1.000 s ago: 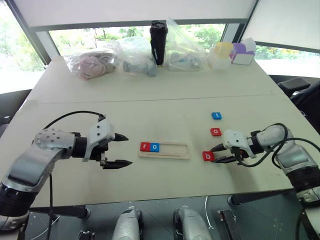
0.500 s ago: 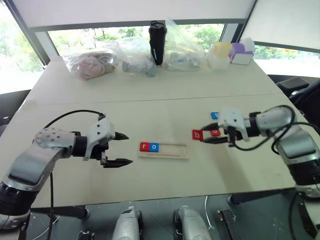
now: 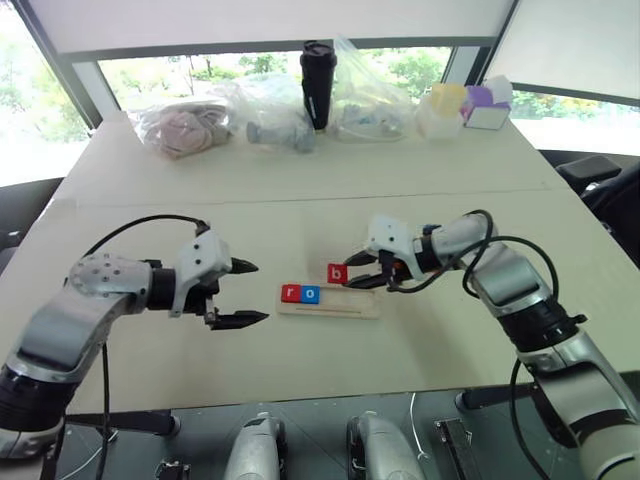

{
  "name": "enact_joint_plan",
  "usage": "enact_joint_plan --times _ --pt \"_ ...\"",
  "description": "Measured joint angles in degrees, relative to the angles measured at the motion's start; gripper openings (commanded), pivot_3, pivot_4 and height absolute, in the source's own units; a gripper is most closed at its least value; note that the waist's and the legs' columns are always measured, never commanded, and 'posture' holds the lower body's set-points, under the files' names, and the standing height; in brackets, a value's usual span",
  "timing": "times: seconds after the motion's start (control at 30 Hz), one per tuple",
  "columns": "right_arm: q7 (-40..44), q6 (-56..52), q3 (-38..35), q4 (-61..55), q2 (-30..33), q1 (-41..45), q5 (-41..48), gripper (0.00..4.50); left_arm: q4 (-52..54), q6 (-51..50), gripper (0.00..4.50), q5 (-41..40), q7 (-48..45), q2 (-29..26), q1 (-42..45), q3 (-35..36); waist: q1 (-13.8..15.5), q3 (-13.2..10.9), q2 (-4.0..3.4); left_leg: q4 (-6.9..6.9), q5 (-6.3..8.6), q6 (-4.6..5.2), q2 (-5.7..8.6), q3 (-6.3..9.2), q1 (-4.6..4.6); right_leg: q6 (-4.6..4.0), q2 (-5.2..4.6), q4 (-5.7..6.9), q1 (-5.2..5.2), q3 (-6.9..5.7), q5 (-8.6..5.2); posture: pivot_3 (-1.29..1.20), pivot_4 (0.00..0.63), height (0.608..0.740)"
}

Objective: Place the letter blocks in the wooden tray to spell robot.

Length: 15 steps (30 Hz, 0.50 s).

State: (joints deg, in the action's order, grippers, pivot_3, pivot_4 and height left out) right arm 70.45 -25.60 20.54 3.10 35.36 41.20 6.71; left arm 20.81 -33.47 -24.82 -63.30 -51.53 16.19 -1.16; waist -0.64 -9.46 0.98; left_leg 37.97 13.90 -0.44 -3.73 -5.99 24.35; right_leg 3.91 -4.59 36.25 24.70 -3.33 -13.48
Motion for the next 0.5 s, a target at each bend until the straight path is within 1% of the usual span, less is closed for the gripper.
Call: enact_joint_plan --times 0.33,0.5 --pt "-0.01 0.30 2.91 0.01 -0.90 -1.69 -1.38 1.16 1.37 -0.97 4.50 -0.83 2.33 0.62 -0.78 0.00 -0.05 0.00 0.00 0.00 0.00 0.00 0.00 0.02 -0.01 -0.03 0.01 0.02 0.00 -0.01 -0.01 0.00 0.150 0.740" --pt "-1.30 1.20 4.17 2.24 -2.79 -1.74 -3.24 1.16 1.21 -0.94 4.50 -0.81 2.33 1.04 -0.67 -0.06 -0.08 0.00 0.00 0.00 0.00 0.00 0.00 0.02 -0.01 -0.02 0.02 0.02 0.00 -0.01 -0.01 0.00 0.150 0.740"
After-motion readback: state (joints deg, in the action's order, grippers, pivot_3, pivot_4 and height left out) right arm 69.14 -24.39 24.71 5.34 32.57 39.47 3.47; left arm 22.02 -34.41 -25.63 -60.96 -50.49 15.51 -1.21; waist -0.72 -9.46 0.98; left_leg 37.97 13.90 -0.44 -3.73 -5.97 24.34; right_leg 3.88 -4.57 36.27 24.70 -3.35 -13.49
